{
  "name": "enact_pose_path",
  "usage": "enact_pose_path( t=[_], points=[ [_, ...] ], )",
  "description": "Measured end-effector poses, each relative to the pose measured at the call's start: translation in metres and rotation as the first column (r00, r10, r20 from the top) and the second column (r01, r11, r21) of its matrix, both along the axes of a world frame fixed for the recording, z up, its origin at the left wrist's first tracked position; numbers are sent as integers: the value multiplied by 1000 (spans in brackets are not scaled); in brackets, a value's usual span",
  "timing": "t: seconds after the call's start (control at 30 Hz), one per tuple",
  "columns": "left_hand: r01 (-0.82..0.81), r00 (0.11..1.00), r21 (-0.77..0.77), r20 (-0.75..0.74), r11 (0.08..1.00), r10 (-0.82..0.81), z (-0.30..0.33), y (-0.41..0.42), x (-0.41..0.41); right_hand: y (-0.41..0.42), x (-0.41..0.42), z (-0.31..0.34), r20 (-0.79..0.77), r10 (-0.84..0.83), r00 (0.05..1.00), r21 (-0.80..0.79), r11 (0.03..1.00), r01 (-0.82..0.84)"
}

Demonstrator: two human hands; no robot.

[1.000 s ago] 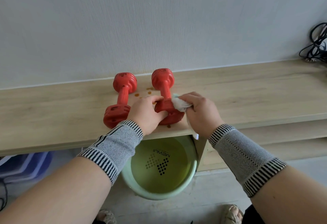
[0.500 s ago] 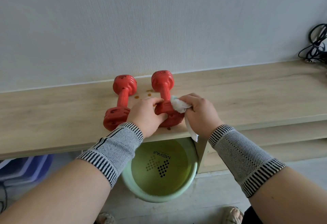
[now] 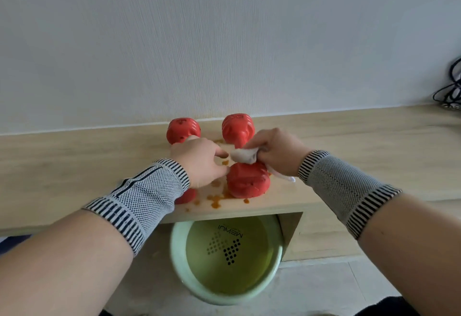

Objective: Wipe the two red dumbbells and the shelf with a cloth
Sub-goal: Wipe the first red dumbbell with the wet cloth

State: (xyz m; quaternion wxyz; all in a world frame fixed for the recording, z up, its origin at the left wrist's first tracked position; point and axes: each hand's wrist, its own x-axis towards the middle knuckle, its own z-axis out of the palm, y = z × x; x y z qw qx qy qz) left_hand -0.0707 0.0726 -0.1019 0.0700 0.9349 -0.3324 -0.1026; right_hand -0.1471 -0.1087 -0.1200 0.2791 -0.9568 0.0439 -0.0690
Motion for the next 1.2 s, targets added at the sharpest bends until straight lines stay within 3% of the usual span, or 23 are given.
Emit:
enact_pose_path(
  t=[0.1, 0.23, 0.5, 0.73, 0.93, 1.03, 1.2],
  points=[
    [-19, 1000, 35, 18, 999, 19, 5, -7, 15, -6, 27, 4, -113, 73, 991, -152, 984, -90],
    [-29, 999, 80, 35, 996, 26, 8, -22, 30, -11, 53, 5, -41, -23, 999, -288, 957, 10],
    [72, 997, 166, 5, 983, -73, 6, -43, 40, -17, 24, 6, -209, 128, 970, -95, 984, -150],
    [67, 987, 59, -147, 996, -57, 2, -54, 41, -24, 60, -5, -39, -92, 995, -141, 986, 86],
    [34, 979, 10, -199, 999, -31, 1, -59, 40, -30, 32, -8, -136, 59, 989, 3, 998, -59],
    [15, 969, -30, -245, 999, -22, 1, -58, 41, -29, 19, -5, -179, 151, 972, 3, 988, -153],
    [-2, 973, -41, -230, 999, -7, 0, -59, 38, -27, 48, -8, -83, 44, 996, -91, 994, -51]
  ],
)
